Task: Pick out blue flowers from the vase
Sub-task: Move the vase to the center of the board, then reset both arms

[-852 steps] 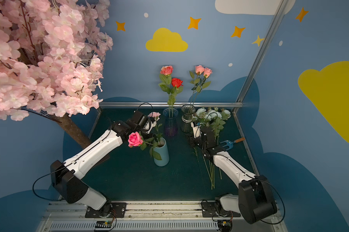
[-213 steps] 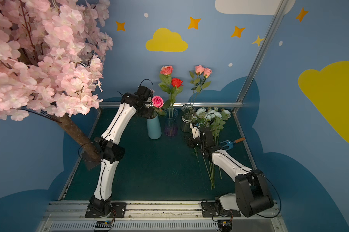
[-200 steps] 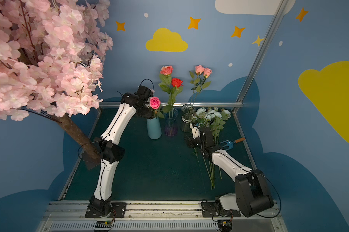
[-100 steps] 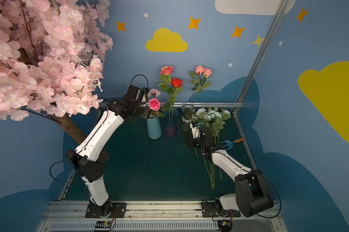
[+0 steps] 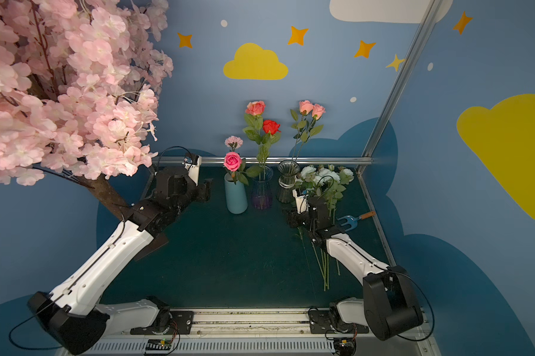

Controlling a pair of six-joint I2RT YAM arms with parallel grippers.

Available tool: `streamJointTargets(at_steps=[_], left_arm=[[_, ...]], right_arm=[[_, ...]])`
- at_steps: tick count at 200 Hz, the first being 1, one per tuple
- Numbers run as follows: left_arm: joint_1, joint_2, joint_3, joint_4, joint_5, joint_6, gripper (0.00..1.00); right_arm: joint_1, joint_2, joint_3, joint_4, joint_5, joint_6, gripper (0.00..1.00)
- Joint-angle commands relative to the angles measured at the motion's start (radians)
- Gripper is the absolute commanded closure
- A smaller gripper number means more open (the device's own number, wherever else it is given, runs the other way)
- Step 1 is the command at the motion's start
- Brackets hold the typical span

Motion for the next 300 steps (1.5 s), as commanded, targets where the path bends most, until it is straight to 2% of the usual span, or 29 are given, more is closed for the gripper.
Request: streamJointTargets(at_steps=[1, 16, 37, 55, 67, 84, 100, 119, 131, 139, 152, 173, 188, 202, 228, 239, 258, 273, 300], left_arm=[[-0.021, -0.103, -0.181, 0.163, -0.027, -0.037, 0.24], [-0.033, -0.182, -0.313, 0.239, -0.061, -0.051, 0.16], [-0.035, -0.264, -0.474, 0.315, -0.126, -0.062, 0.10], [-0.035, -0.313, -0.625, 0.430, -0.249, -0.049, 0.08], [-0.032, -0.354, -0.723, 0.542, -0.287, -0.003, 0.08], [-0.019, -0.401, -0.880, 0.790, -0.333, 0.071, 0.06], [0.027, -0.404, -0.964, 0.913, -0.302, 0.104, 0.04], [0.074, -0.345, -0.974, 0.909, -0.236, 0.128, 0.03], [0.086, -0.288, -0.970, 0.929, -0.233, 0.155, 0.01], [0.092, -0.243, -0.972, 0.968, -0.235, 0.175, 0.01], [0.108, -0.157, -0.984, 1.080, -0.235, 0.205, 0.01], [0.149, -0.003, -0.979, 1.219, -0.233, 0.228, 0.01], [0.190, 0.109, -0.976, 1.314, -0.205, 0.219, 0.01], [0.240, 0.219, -0.992, 1.450, -0.145, 0.194, 0.01], [0.269, 0.400, -0.990, 1.681, -0.165, 0.211, 0.01], [0.275, 0.376, -0.998, 1.637, -0.157, 0.182, 0.01], [0.312, 0.328, -1.002, 1.561, -0.083, 0.140, 0.01], [0.313, 0.343, -1.012, 1.599, -0.061, 0.148, 0.00], [0.314, 0.388, -1.027, 1.692, -0.048, 0.167, 0.01]], right_arm=[[-0.005, -0.053, -0.027, 0.064, 0.021, 0.012, 0.46], [-0.009, -0.077, -0.065, 0.087, 0.032, 0.016, 0.46], [-0.016, -0.116, -0.106, 0.132, 0.059, 0.038, 0.45], [-0.028, -0.151, -0.133, 0.152, 0.064, 0.049, 0.44], [-0.038, -0.178, -0.151, 0.155, 0.092, 0.067, 0.43], [-0.061, -0.227, -0.181, 0.159, 0.130, 0.085, 0.41], [-0.095, -0.272, -0.199, 0.146, 0.142, 0.108, 0.37], [-0.131, -0.315, -0.190, 0.070, 0.191, 0.127, 0.32], [-0.153, -0.334, -0.173, 0.005, 0.234, 0.115, 0.26], [-0.164, -0.342, -0.167, -0.021, 0.281, 0.092, 0.18], [-0.178, -0.356, -0.171, -0.048, 0.380, 0.061, 0.13], [-0.201, -0.369, -0.232, 0.022, 0.519, -0.031, 0.11], [-0.221, -0.365, -0.303, 0.131, 0.550, -0.115, 0.11], [-0.245, -0.328, -0.371, 0.273, 0.569, -0.132, 0.11], [-0.290, -0.177, -0.479, 0.625, 0.546, -0.110, 0.11], [-0.304, -0.100, -0.496, 0.738, 0.551, -0.078, 0.11], [-0.315, 0.007, -0.481, 0.786, 0.505, -0.060, 0.11], [-0.315, 0.095, -0.462, 0.818, 0.457, -0.065, 0.11], [-0.310, 0.305, -0.428, 1.002, 0.324, -0.149, 0.10]])
